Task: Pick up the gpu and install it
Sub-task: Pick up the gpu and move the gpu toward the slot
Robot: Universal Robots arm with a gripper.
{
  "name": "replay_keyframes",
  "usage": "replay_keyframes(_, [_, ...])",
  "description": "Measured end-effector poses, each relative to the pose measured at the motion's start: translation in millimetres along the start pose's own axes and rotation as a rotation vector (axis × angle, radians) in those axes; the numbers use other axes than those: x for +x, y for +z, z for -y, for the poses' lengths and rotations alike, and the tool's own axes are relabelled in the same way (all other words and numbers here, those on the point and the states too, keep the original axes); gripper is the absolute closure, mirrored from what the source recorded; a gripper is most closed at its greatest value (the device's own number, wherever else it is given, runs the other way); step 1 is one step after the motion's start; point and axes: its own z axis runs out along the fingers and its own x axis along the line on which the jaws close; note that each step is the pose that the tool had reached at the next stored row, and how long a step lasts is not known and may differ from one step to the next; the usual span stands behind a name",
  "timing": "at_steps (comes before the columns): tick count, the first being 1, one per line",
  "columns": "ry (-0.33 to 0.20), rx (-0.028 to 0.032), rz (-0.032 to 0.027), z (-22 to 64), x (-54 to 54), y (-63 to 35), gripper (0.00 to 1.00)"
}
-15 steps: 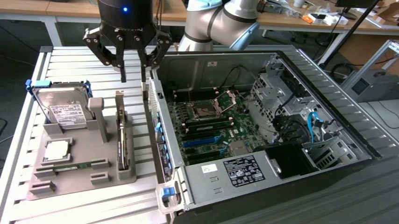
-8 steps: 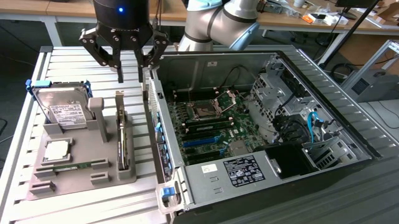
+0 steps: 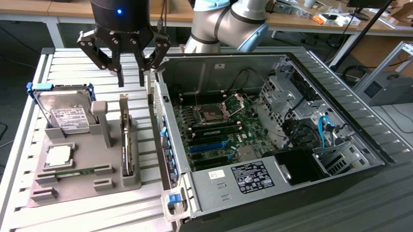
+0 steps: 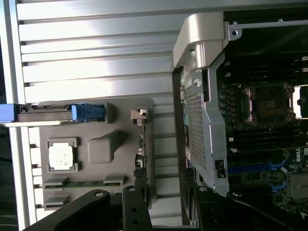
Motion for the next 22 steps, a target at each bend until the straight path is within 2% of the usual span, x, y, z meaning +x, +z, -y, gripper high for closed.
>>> replay_keyframes(22, [0.0, 0.0, 0.0, 1.2, 13.8, 2.4, 0.58])
